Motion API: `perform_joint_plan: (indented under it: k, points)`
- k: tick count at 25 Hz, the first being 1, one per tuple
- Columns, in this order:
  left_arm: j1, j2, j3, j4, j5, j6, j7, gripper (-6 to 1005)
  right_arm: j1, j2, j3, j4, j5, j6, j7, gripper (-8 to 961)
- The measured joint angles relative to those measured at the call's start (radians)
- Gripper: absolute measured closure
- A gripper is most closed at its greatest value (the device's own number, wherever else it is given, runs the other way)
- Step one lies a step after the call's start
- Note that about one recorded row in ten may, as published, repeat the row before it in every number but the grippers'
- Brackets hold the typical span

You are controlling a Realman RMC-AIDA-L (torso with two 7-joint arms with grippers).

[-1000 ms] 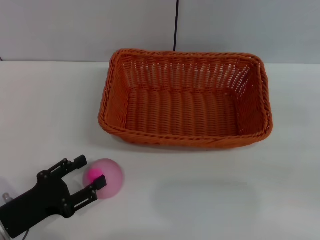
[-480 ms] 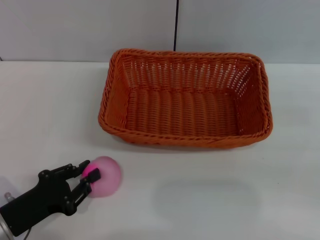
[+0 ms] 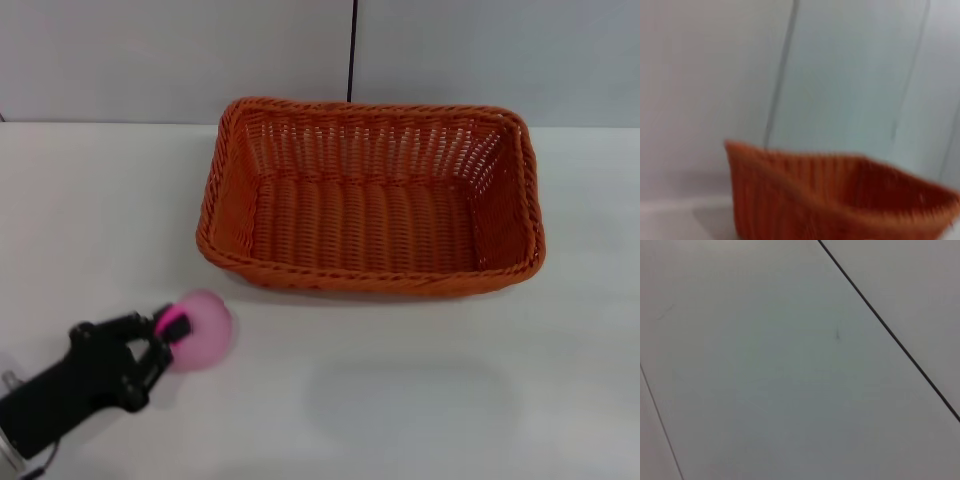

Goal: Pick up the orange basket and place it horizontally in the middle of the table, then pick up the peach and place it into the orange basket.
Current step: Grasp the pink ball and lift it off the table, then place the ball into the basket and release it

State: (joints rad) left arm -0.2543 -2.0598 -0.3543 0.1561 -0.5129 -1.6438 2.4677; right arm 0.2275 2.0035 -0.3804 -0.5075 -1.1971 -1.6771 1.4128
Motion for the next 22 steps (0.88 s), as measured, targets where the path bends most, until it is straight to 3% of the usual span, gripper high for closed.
perform_joint_plan:
  k: [2,3,4,9,10,11,12,13,22]
  points:
    - [0.002,0.001,-0.070,0.000,-0.001,-0.041,-0.001,846,0.001,-0.001,0.000,0.001,0.000,-0.005,0.000,488]
    - [0.006,-0.001,-0.178,-0.008,-0.001,-0.065,0.000,854,0.001,-0.001,0.000,0.001,0.001,-0.009,0.000,488]
    - [0.006,-0.001,-0.178,-0.008,-0.001,-0.065,0.000,863,0.001,-0.001,0.000,0.001,0.001,-0.009,0.000,488]
    - [-0.001,0.000,-0.402,-0.100,-0.002,-0.050,-0.002,912,-0.003,-0.003,0.001,0.001,0.002,-0.011,0.000,489]
    - [-0.001,0.000,-0.402,-0.100,-0.002,-0.050,-0.002,926,-0.003,-0.003,0.001,0.001,0.002,-0.011,0.000,489]
    - [-0.069,-0.002,-0.444,-0.184,0.004,-0.041,-0.001,940,-0.006,-0.004,0.002,0.001,0.002,-0.013,0.000,489]
    - [-0.069,-0.002,-0.444,-0.184,0.004,-0.041,-0.001,943,-0.007,-0.004,0.002,0.001,0.002,-0.013,0.000,488]
    - [-0.145,-0.009,-0.418,-0.243,0.022,0.002,-0.003,945,-0.007,-0.004,0.002,0.002,0.002,-0.014,0.000,488]
    - [-0.222,-0.011,-0.379,-0.353,0.149,0.168,0.005,905,-0.007,-0.003,0.001,0.004,0.001,-0.023,0.000,489]
